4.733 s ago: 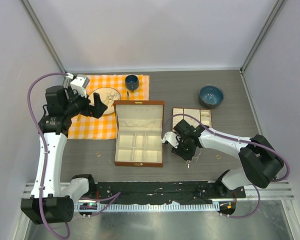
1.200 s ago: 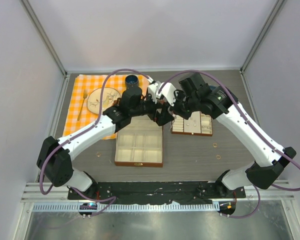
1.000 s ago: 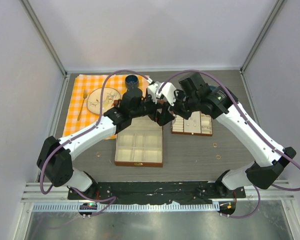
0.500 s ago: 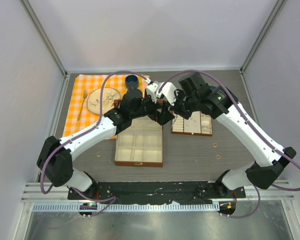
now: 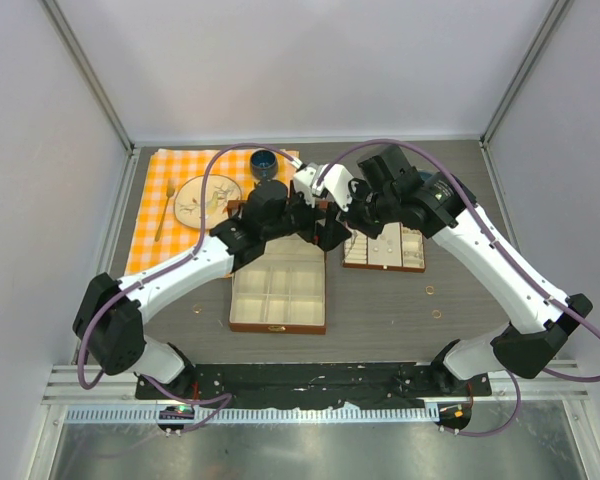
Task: Organize the mixed jewelry
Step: Pick up the jewelry from the center of the board.
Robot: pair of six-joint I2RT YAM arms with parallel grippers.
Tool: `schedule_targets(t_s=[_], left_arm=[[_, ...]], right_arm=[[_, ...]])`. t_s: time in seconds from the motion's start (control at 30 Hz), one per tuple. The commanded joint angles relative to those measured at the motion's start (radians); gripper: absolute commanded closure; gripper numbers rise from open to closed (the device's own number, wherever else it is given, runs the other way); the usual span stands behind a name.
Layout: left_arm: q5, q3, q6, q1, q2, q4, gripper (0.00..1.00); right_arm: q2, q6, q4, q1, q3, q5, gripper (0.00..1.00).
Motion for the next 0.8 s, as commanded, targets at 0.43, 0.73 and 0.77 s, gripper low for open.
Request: schedule_targets(t_s=[0.43, 0.73, 0.77], left_arm=[[-0.098, 0.018, -0.033, -0.021, -0.064, -0.028, 0.04], [-0.088, 0.034, -0.046, -0.034, -0.035, -0.031, 0.06], [-0.087, 0.035, -0.048, -0.038, -0.03, -0.031, 0.07]], right_arm=[[-0.045, 0.022, -0.003, -0.019, 0.043, -0.043, 0.99], [-0.051, 0.03, -0.004, -0.031, 0.05, -0.067, 0.99], [-0.049, 0.03, -0.007, -0.032, 0.052, -0.067, 0.99]])
